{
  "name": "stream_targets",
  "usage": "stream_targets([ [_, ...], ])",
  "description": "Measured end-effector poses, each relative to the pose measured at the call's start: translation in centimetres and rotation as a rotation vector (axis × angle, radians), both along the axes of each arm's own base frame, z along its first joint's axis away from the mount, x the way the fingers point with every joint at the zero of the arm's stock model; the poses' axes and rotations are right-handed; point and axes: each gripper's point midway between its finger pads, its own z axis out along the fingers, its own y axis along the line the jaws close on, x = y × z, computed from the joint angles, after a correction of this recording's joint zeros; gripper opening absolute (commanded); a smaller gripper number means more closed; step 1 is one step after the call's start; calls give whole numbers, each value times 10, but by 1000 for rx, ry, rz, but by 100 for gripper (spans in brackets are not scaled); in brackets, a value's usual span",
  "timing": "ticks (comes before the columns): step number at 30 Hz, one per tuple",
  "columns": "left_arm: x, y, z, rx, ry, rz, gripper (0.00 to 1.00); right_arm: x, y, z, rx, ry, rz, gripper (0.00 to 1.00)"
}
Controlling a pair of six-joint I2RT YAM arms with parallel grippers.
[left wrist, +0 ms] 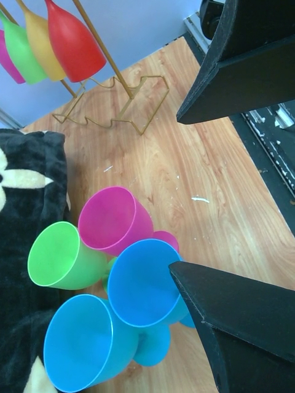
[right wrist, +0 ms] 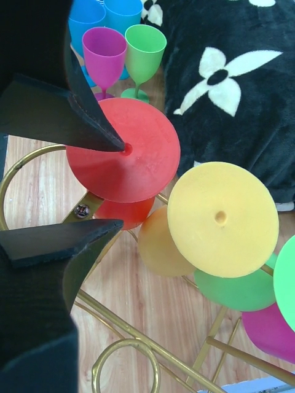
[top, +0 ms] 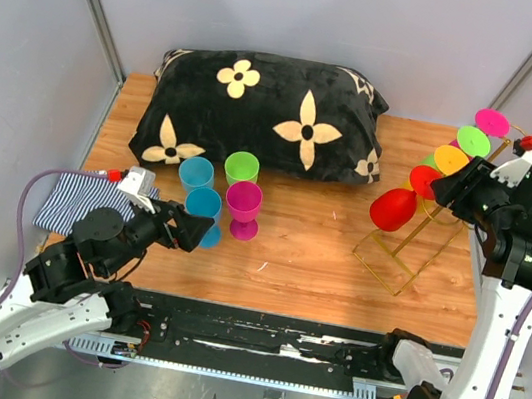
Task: Take the wine glass off the wine glass rack
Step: Pick up the wine glass from the wine rack.
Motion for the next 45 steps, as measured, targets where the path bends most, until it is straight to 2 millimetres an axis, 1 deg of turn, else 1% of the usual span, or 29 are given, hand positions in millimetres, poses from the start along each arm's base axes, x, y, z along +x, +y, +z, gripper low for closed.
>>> stream_targets([
  [4, 2, -2, -3, 12, 10, 0, 100, 4, 1, -1, 6, -2, 6, 43],
  [9, 2, -2, -4, 13, 12, 0, 100, 6, 2, -7, 18, 12, 14, 41],
  [11, 2, -2, -4, 12, 13, 0, 100, 7, 2, -7, 17, 9, 15, 40],
  [16, 2, -2, -4, 11, 14, 1, 100, 8, 2, -6, 19, 4, 19, 35],
  [18, 2, -2, -4, 10, 13, 1, 100, 9, 3, -6, 21, 1, 21, 32],
  [22, 2, -2, -4, 8, 15, 1, 100, 10, 4, -6, 25, -9, 26, 28],
  [23, 2, -2, -4, 8, 15, 1, 100, 10, 4, -6, 26, -11, 26, 24],
  [25, 1, -2, -4, 6, 14, 2, 100, 12, 5, -5, 33, -18, 29, 22],
  [27, 1, -2, -4, 6, 14, 1, 100, 12, 5, -5, 35, -24, 28, 17],
  [31, 1, -2, -4, 6, 16, 1, 100, 9, 6, -4, 34, -37, 26, 12],
  [33, 2, -2, -6, 6, 18, 2, 100, 7, 6, -3, 33, -42, 26, 11],
  [35, 2, -2, -6, 8, 20, 2, 100, 5, 7, -3, 34, -45, 26, 11],
  [39, 2, -3, -6, 7, 20, 2, 100, 5, 7, -3, 37, -47, 24, 23],
  [45, 1, -3, -6, 4, 21, 2, 100, 5, 6, -5, 48, -40, 13, 32],
])
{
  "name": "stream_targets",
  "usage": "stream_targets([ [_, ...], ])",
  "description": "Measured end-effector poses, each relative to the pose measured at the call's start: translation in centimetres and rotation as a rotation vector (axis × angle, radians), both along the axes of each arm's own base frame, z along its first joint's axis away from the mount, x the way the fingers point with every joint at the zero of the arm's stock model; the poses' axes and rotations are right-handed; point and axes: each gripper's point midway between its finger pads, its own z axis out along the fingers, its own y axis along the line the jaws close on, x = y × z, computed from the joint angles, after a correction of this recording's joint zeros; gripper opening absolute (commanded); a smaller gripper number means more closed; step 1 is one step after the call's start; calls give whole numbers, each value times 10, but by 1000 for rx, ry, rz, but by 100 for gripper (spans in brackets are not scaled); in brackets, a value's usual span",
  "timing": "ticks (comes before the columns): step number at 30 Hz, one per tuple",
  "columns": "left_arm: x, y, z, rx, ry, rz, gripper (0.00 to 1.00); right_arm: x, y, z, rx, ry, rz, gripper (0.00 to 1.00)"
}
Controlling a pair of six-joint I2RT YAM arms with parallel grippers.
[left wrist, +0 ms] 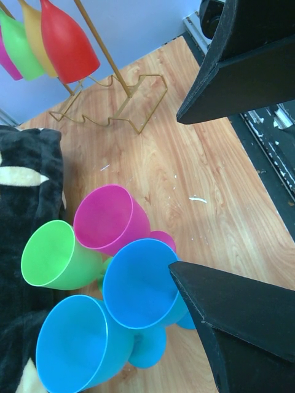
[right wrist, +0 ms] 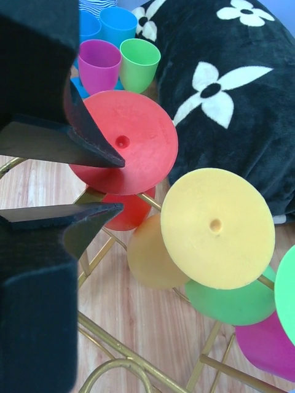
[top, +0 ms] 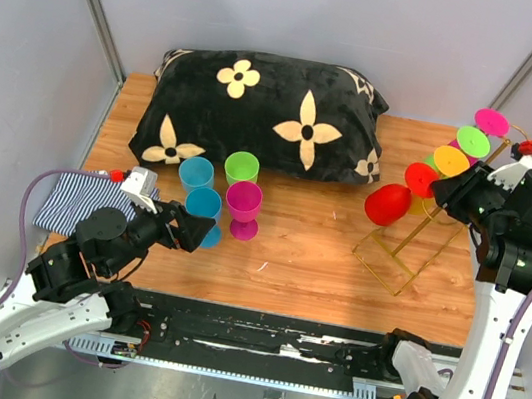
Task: Take the wine glass off the wine glass rack
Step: Pick up the wine glass from the wine rack.
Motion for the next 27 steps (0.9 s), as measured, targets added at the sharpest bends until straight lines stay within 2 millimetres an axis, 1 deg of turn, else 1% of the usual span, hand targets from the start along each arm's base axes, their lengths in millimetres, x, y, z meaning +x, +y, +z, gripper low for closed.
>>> stream_targets([
  [4, 0, 0, 0, -1, -1, 0, 100, 1, 0, 0, 8, -1, -7, 33],
  [7, 0, 0, 1, -2, -2, 0, 100, 2, 0, 0, 21, -3, -10, 35],
  [10, 0, 0, 1, -3, -2, 0, 100, 4, 1, 1, 44, -5, -17, 40],
  [13, 0, 0, 1, -3, -2, 0, 100, 5, 4, 2, 72, -6, -16, 41],
  [15, 0, 0, 1, -2, -2, 0, 100, 7, 4, 1, 91, -3, -19, 39],
  [22, 0, 1, 1, -4, -4, 3, 100, 10, 6, 1, 130, 4, -23, 27],
  [27, 0, 1, 1, -5, -5, 4, 100, 9, 9, 1, 157, 8, -18, 23],
])
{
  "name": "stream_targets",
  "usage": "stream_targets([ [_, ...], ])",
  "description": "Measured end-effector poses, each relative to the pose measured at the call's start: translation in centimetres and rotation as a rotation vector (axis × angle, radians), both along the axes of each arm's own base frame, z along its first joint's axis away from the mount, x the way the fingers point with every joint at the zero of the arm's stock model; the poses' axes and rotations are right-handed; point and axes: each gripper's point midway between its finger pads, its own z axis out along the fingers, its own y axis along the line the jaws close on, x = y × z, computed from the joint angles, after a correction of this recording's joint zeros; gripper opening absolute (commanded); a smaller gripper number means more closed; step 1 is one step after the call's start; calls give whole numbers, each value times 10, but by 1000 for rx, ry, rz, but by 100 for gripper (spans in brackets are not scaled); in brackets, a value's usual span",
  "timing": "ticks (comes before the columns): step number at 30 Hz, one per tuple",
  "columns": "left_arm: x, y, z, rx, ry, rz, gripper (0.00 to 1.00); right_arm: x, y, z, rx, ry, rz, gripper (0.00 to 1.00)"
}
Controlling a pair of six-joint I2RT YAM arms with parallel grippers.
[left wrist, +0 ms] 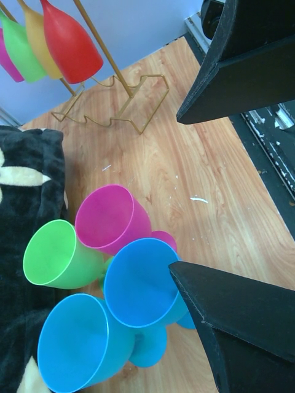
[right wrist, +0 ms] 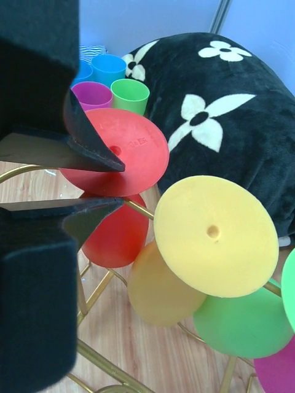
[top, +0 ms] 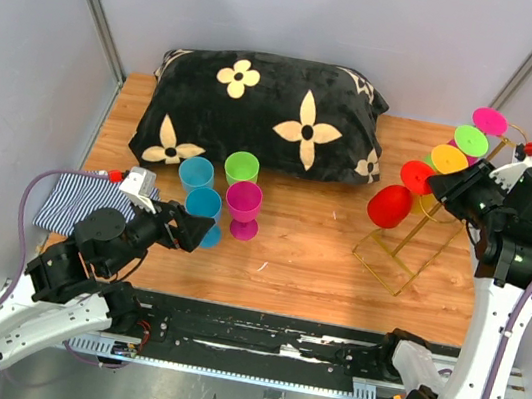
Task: Take the wine glass off the wine glass rack
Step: Pick up the wine glass from the wine rack.
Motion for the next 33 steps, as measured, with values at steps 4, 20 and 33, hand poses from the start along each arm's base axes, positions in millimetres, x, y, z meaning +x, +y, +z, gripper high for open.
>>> stream_targets([
  [4, 0, 0, 0, 1, 0, 0, 100, 0, 1, 0, 17, 0, -7, 19],
  [20, -1, 1, -1, -2, -1, 0, 100, -9, -2, 8, 61, -46, -67, 1],
  [33, -2, 2, -3, -5, 2, 2, 100, -15, -3, 13, 182, -79, -164, 1],
])
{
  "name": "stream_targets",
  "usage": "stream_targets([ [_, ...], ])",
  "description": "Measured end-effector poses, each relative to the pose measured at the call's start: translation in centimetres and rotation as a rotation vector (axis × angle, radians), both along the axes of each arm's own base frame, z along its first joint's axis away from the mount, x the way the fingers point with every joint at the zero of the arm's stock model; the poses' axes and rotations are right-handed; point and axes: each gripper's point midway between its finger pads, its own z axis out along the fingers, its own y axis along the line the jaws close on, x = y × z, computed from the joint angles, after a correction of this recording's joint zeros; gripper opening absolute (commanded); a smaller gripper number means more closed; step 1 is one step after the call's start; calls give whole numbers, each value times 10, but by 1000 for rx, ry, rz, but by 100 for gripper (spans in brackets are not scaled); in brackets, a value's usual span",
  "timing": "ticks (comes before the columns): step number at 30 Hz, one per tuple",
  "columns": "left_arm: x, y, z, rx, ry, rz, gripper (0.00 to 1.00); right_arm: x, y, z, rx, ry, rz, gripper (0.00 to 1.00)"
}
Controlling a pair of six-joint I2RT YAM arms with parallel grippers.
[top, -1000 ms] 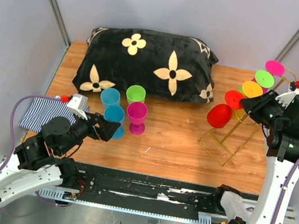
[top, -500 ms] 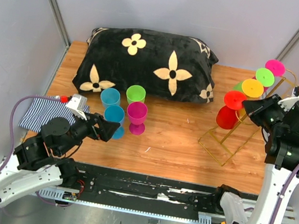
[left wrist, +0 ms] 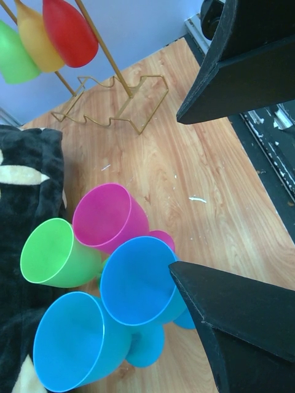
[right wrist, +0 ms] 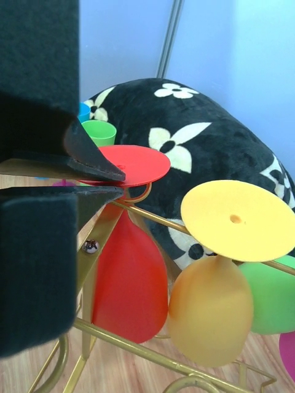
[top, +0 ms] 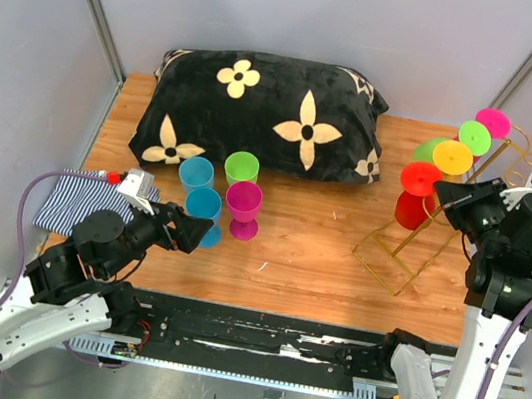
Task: Take the wine glass off the wine glass rack
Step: Pick up the wine glass from the wine rack.
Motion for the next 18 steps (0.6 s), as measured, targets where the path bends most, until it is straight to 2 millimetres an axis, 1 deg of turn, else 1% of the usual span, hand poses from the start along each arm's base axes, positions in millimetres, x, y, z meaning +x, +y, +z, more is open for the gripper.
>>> stream_targets([
  [5, 0, 0, -1, -3, 3, 1, 100, -4, 0, -2, 55, -8, -32, 1],
  [14, 0, 0, -1, -5, 3, 1, 100, -9, -5, -6, 144, -28, -117, 1],
  [18, 0, 0, -1, -6, 2, 2, 100, -11, -5, -3, 188, -43, -138, 1],
])
